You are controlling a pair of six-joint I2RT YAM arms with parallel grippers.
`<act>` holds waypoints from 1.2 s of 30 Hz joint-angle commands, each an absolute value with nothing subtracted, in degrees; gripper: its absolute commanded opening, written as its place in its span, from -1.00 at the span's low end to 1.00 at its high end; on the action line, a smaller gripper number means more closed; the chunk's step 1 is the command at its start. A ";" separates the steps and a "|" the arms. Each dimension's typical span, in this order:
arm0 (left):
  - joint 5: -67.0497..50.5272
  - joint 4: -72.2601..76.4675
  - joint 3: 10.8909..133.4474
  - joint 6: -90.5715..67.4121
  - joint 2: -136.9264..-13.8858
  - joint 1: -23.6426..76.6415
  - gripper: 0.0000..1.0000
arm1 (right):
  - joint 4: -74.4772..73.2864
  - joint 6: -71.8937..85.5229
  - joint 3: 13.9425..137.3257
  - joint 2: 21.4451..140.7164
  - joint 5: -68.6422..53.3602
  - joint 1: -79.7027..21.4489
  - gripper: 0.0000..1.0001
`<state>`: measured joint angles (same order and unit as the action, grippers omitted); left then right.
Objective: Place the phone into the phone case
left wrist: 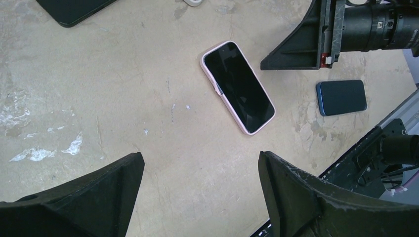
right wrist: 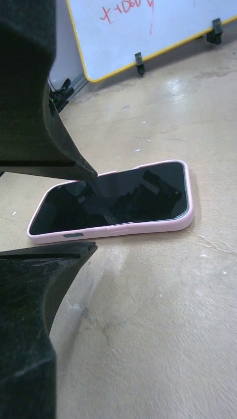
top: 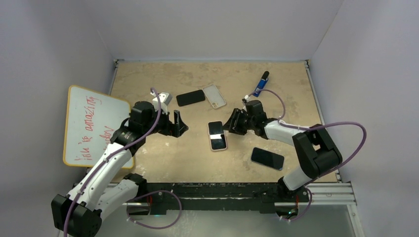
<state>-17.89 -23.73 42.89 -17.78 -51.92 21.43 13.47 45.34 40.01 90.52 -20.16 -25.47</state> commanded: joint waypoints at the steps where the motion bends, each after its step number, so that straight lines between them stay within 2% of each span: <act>1: -17.32 -23.30 44.41 -17.04 -50.78 21.27 0.79 | 4.74 43.73 44.78 86.84 -10.41 -25.38 0.02; 8: -18.31 -23.22 44.69 -16.81 -50.82 21.27 0.78 | -11.55 50.33 53.30 86.30 8.46 -25.41 0.07; 12: -17.99 -23.12 44.39 -16.96 -50.41 21.27 0.77 | -32.39 67.55 59.36 88.43 23.07 -25.34 0.10; 14: -18.23 -23.24 44.63 -16.71 -50.45 21.26 0.77 | -42.23 72.86 62.31 89.77 26.29 -25.12 0.12; 19: -19.18 -23.08 44.58 -16.52 -50.28 21.27 0.77 | -54.52 84.74 60.45 85.99 28.19 -24.90 0.44; 22: -19.66 -22.95 44.56 -16.52 -50.27 21.27 0.77 | -57.51 90.36 56.52 80.63 29.11 -24.66 0.74; 25: -19.86 -22.94 44.48 -16.52 -50.19 21.27 0.77 | -57.50 89.95 53.70 77.75 31.56 -24.08 0.95; 32: -19.75 -22.90 44.38 -16.61 -49.93 21.27 0.77 | -60.29 88.75 49.38 78.46 28.10 -17.03 0.98; 36: -19.34 -22.97 44.34 -16.61 -49.62 21.27 0.77 | -54.30 85.98 43.22 75.25 27.28 -13.07 0.97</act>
<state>-18.98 -23.77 42.89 -17.76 -50.74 21.43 -54.96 86.04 48.05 78.17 27.14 -16.19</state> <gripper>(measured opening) 0.888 0.987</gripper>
